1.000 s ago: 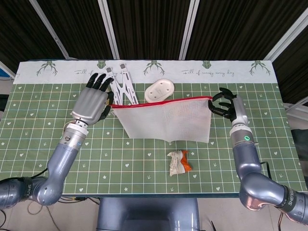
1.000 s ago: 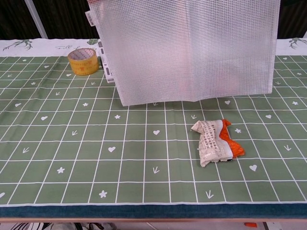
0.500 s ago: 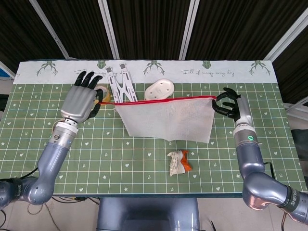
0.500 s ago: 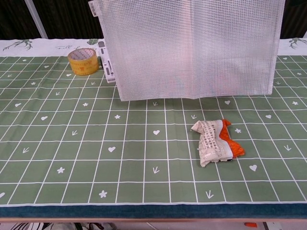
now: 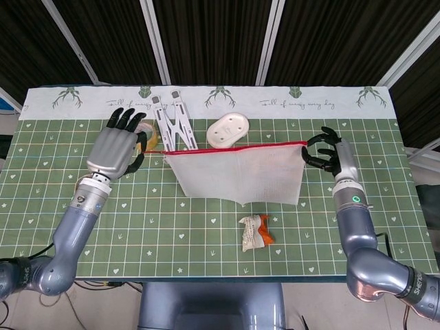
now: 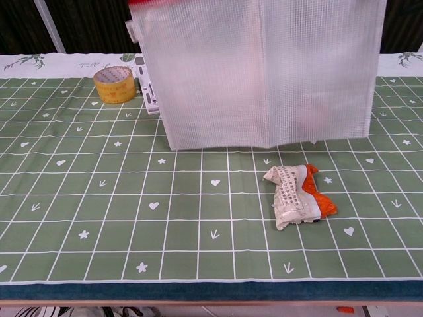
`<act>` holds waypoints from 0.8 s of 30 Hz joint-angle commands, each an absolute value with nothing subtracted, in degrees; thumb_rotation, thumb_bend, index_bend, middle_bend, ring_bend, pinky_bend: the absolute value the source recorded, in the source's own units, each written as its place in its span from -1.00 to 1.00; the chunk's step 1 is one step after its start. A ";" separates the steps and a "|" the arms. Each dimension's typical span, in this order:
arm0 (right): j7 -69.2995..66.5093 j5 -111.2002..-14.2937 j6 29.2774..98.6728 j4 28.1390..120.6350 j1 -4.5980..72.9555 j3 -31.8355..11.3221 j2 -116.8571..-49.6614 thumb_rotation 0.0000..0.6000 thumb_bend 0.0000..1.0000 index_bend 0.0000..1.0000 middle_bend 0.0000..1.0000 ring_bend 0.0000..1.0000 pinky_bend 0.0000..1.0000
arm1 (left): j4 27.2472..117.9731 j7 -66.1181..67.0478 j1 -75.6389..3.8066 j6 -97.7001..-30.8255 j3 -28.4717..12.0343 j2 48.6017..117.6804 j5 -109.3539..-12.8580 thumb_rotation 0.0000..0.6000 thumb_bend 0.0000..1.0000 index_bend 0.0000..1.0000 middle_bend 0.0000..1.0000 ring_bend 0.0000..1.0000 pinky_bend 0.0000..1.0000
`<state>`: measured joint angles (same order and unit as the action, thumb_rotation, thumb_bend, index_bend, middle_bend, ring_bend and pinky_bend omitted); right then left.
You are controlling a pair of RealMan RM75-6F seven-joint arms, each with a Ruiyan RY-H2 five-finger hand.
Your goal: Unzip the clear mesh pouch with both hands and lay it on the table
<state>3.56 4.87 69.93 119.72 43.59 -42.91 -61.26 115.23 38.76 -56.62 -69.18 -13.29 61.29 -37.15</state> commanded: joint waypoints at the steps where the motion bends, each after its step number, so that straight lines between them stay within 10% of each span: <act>1: 4.13 4.20 68.42 120.20 43.45 -42.00 -60.78 1.00 -0.40 -0.77 -1.00 -1.00 -0.59 | 115.42 38.74 -56.46 -69.20 -13.27 61.46 -36.92 1.00 -0.61 -0.32 -0.89 -1.00 -1.00; 15: 6.75 -0.82 68.24 122.32 41.27 -36.19 -57.80 1.00 -0.61 -1.00 -1.00 -1.00 -0.59 | 119.15 33.04 -50.83 -71.88 -11.82 60.38 -40.53 1.00 -0.66 -0.54 -0.91 -1.00 -1.00; 24: 13.95 -33.46 69.10 127.09 27.45 -17.04 -51.71 1.00 -0.83 -1.00 -1.00 -1.00 -0.59 | 118.86 27.36 -33.82 -83.36 2.94 57.90 -67.30 1.00 -0.74 -0.68 -0.95 -1.00 -1.00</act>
